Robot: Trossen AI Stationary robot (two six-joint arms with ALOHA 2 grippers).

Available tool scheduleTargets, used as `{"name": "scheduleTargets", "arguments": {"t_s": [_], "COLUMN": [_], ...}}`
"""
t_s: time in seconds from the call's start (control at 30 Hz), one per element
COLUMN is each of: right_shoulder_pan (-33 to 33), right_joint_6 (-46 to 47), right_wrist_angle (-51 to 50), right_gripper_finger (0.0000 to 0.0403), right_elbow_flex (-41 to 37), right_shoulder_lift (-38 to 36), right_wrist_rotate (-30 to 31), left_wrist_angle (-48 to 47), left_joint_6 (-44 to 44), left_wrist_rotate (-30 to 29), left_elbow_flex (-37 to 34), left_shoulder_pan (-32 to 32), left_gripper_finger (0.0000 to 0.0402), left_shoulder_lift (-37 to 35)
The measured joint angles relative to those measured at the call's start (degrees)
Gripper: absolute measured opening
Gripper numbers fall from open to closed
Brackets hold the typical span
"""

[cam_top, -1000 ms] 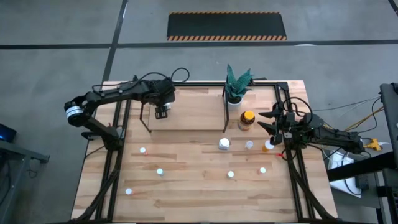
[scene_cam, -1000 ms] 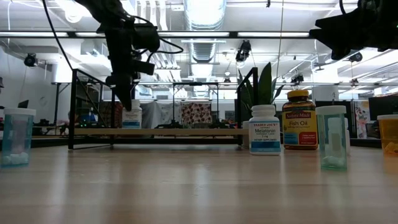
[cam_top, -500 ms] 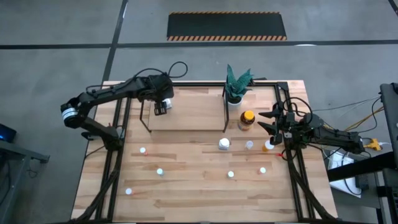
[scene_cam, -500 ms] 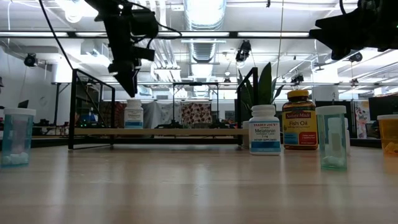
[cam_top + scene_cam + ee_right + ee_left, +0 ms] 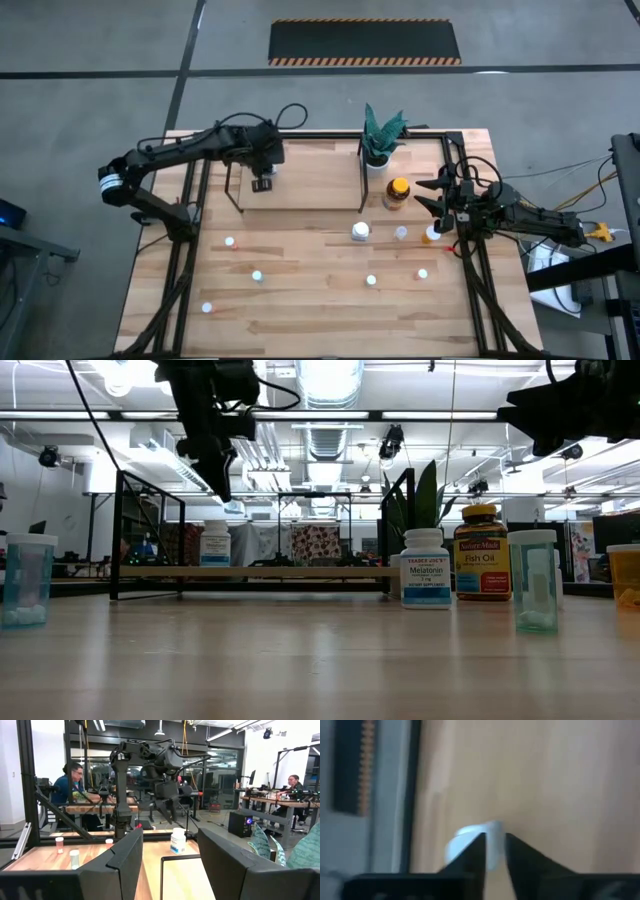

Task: Pick and place medicine bottles onto shelf by color
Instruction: Put the left white medicine bottle on the shelf

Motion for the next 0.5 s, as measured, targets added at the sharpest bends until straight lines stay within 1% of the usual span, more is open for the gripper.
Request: {"name": "scheduleTargets", "arguments": {"t_s": [0.07, 0.3, 0.37, 0.5], "right_shoulder_pan": [0.0, 0.0, 0.0, 0.0], "right_joint_6": [0.0, 0.0, 0.0, 0.0], "right_wrist_angle": [0.0, 0.0, 0.0, -0.1], "right_gripper_finger": [0.0183, 0.0183, 0.0183, 0.0183], "right_elbow_flex": [0.0, 0.0, 0.0, 0.0], "right_shoulder_lift": [0.0, 0.0, 0.0, 0.0], "right_wrist_rotate": [0.0, 0.0, 0.0, 0.0], "left_wrist_angle": [0.0, 0.3, 1.6, 2.2], "left_joint_6": [-0.4, -1.6, -2.0, -3.0], "left_wrist_rotate": [1.6, 1.5, -0.1, -5.9], "left_elbow_flex": [-0.5, -5.3, -6.7, -8.1], "left_shoulder_pan": [-0.1, 0.0, 0.0, 0.0], "left_gripper_finger": [0.0009, 0.0002, 0.0001, 0.0001], "left_shoulder_lift": [0.0, 0.2, 0.5, 1.1]}}
